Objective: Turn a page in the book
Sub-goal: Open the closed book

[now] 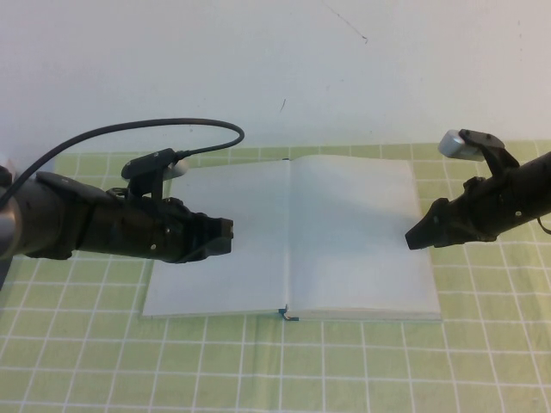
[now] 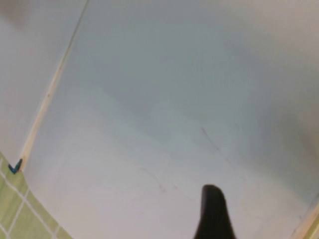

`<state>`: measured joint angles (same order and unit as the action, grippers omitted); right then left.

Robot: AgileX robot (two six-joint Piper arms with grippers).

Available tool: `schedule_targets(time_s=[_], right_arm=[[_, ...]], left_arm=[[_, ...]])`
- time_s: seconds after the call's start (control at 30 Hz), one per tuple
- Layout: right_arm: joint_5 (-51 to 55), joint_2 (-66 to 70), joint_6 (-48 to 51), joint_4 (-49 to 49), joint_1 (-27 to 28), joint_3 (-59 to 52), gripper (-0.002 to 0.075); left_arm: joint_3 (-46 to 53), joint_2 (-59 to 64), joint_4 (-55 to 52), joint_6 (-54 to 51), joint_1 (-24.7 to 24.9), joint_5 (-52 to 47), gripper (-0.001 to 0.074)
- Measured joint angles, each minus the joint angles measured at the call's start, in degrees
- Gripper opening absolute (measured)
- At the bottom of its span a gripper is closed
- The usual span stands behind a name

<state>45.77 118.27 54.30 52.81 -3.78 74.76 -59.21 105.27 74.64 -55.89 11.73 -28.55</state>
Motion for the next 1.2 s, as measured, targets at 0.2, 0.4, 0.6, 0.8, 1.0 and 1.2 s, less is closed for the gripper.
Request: schedule_targets(time_s=[0.2, 0.4, 0.6, 0.8, 1.0, 1.2], right_arm=[[-0.2, 0.0, -0.2, 0.0, 0.0, 0.0, 0.0447], [-0.2, 0.0, -0.2, 0.7, 0.0, 0.0, 0.0447], [-0.5, 0.0, -0.9, 0.8, 0.0, 0.0, 0.0447], [-0.6, 2.2, -5.1, 0.9, 0.0, 0.0, 0.0447], [-0.4, 3.9, -5.3, 2.0, 0.0, 0.0, 0.0447], [0.2, 4.0, -5.3, 2.2, 0.0, 0.5, 0.0447]], left_arm=[[0.0, 0.6, 0.7, -0.4, 0.0, 0.0, -0.0003], [-3.2, 5.5, 0.5, -1.4, 1.8, 0.0, -0.0003], [-6.6, 8.5, -0.9, -0.3, 3.4, 0.5, -0.0003], [-6.8, 8.6, -1.4, -0.1, 3.4, 1.3, -0.0003], [-6.8, 8.6, -2.0, -0.1, 3.4, 1.4, -0.0003], [-6.8, 8.6, -2.1, -0.1, 3.4, 1.4, -0.0003]])
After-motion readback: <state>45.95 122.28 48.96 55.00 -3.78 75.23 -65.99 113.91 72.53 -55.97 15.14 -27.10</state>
